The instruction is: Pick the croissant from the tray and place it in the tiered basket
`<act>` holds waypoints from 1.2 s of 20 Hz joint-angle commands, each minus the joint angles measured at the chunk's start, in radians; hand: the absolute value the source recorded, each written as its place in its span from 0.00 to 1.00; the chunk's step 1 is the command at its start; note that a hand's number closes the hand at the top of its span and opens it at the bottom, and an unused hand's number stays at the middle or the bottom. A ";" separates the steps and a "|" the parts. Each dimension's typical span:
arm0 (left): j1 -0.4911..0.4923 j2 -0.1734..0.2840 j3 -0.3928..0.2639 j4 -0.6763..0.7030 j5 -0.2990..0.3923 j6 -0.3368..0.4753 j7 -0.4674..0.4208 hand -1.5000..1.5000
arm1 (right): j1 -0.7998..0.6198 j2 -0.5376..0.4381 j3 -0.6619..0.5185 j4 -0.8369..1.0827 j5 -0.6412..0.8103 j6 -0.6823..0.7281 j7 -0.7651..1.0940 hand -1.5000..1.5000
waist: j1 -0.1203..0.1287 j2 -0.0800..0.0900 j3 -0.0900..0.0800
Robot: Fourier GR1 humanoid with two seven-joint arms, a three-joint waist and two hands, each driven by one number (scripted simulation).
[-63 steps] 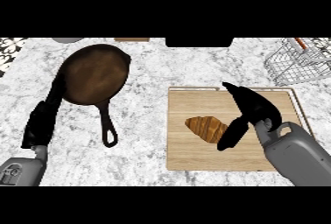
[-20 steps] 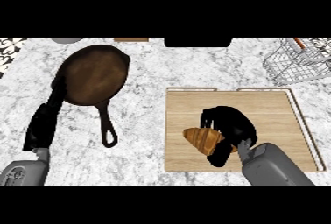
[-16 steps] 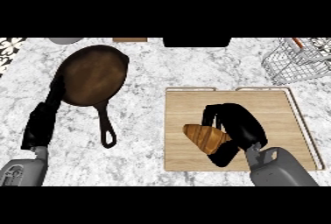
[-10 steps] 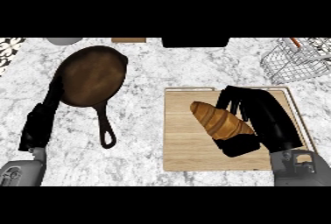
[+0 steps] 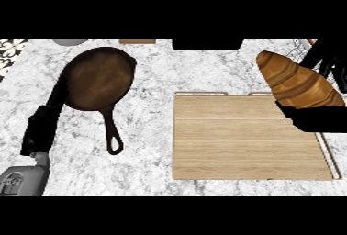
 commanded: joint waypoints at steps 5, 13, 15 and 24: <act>0.018 -0.033 -0.015 -0.038 -0.045 0.013 0.015 0.50 | -0.120 -0.087 -0.179 0.155 -0.125 0.148 -0.075 1.00 | 0.008 0.002 0.001; 0.005 0.010 0.058 0.044 0.008 -0.057 -0.063 0.50 | -0.222 -0.112 -0.118 0.476 0.052 0.062 -0.342 1.00 | 0.016 0.006 0.000; -0.050 -0.017 0.019 0.019 -0.032 -0.021 -0.011 0.50 | -0.310 -0.165 -0.096 0.602 0.124 0.056 -0.372 1.00 | 0.027 0.010 0.000; -0.029 -0.010 0.038 0.018 -0.019 -0.047 -0.017 0.50 | -0.353 -0.275 -0.098 0.957 0.351 -0.132 -0.601 1.00 | 0.030 0.011 0.001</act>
